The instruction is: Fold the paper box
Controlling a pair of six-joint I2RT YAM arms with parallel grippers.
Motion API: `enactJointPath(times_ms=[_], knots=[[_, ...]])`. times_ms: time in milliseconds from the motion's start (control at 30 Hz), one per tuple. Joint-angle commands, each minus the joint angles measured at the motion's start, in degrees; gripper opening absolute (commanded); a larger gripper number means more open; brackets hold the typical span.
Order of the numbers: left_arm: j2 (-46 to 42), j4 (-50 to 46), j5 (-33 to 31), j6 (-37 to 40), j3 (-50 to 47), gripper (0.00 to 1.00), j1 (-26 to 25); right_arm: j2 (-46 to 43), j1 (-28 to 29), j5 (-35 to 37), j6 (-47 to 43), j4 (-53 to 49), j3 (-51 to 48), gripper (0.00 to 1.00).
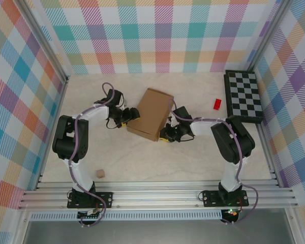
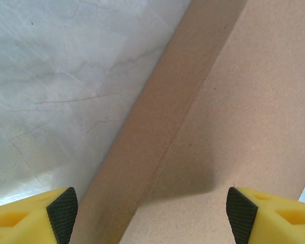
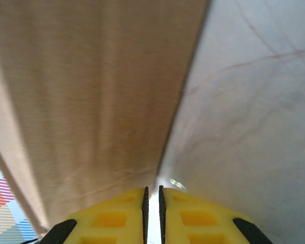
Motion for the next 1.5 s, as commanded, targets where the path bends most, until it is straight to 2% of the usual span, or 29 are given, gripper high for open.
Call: enactJointPath(times_ms=[0, 333, 533, 667, 933, 1167, 1300, 1467], knots=[[-1.29, 0.73, -0.54, -1.73, -0.97, 0.79, -2.0, 1.02, 0.21, -0.68, 2.54, 3.38, -1.76, 0.16], [-2.36, 4.64, -1.89, -8.38, -5.82, 0.79, -7.04, 1.04, 1.25, -1.8, 9.49, 13.47, -5.98, 0.13], [-1.2, 9.84, -1.49, -13.74, -7.21, 0.78, -11.33, 3.0, 3.85, -6.26, 18.0, 25.82, -5.28, 0.12], [-1.29, 11.66, -2.13, -16.71, -7.46, 0.78, -12.74, 2.08, 5.31, -6.44, 24.26, 32.88, -5.36, 0.12], [1.23, 4.44, -7.12, -13.27, 0.02, 0.78, -12.55, -4.65, 7.24, -0.24, 21.89, 24.85, -6.33, 0.12], [7.57, 1.97, -7.47, -6.12, 7.53, 0.78, -11.81, -6.17, 9.19, 5.02, 21.84, 21.9, -7.21, 0.12], [8.96, -2.45, -9.67, -1.2, 11.06, 0.78, -9.96, -8.49, 9.13, 8.49, 20.87, 18.15, -8.62, 0.13], [8.01, -5.13, -9.1, 1.48, 13.59, 0.78, -5.52, -14.88, 8.85, 14.26, 14.07, 9.4, -9.75, 0.15]])
